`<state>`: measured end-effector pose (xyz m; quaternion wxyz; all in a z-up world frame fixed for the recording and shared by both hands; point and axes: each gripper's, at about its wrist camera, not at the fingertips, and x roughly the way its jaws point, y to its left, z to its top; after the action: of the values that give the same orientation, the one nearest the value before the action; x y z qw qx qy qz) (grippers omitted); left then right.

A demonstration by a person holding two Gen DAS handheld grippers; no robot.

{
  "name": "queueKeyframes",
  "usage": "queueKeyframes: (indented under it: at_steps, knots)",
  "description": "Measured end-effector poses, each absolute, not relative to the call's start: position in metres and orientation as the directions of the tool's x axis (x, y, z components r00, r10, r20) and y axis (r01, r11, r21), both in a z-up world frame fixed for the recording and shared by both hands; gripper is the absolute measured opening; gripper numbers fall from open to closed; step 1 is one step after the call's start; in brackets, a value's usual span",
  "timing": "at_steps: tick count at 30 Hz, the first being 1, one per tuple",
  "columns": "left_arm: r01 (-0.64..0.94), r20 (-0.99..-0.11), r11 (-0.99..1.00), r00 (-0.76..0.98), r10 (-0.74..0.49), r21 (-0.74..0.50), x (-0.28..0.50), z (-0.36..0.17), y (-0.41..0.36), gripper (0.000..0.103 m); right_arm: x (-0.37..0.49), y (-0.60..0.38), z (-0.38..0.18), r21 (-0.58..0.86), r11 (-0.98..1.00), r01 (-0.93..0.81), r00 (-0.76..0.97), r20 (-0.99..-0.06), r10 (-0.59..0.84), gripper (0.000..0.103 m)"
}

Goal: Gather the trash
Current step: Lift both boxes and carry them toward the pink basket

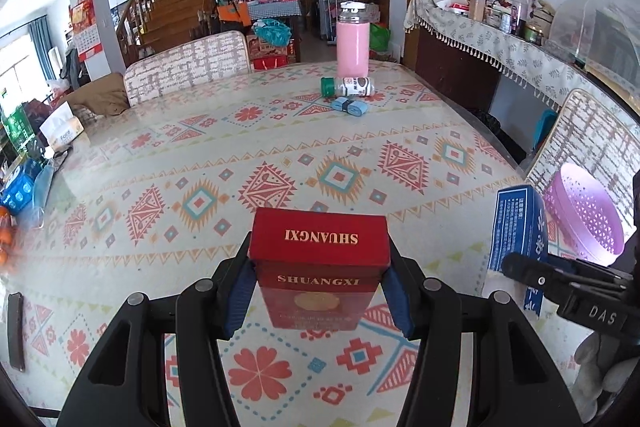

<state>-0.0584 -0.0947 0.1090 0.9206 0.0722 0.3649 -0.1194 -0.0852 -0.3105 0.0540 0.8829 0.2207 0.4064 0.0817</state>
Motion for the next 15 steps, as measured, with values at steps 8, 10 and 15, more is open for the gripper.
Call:
queueKeyframes:
  at_steps: [8,10,15]
  knots:
    - [0.295,-0.671,0.953,0.72,-0.179,0.062,-0.074,0.11,-0.102,0.056,-0.095,-0.321,0.054,0.463,0.885,0.054,0.668,-0.675,0.313,0.053]
    - [0.3,-0.673,0.952,0.716,-0.184,0.059,-0.075,0.108,-0.103,0.056,-0.095,-0.321,0.053,0.46,0.886,0.055,0.668,-0.677,0.309,0.053]
    - [0.289,-0.7,0.957,0.687,-0.198,0.014,-0.072,0.097,-0.094,0.056,-0.098,-0.32,0.047,0.468,0.881,0.06,0.663,-0.679,0.316,0.053]
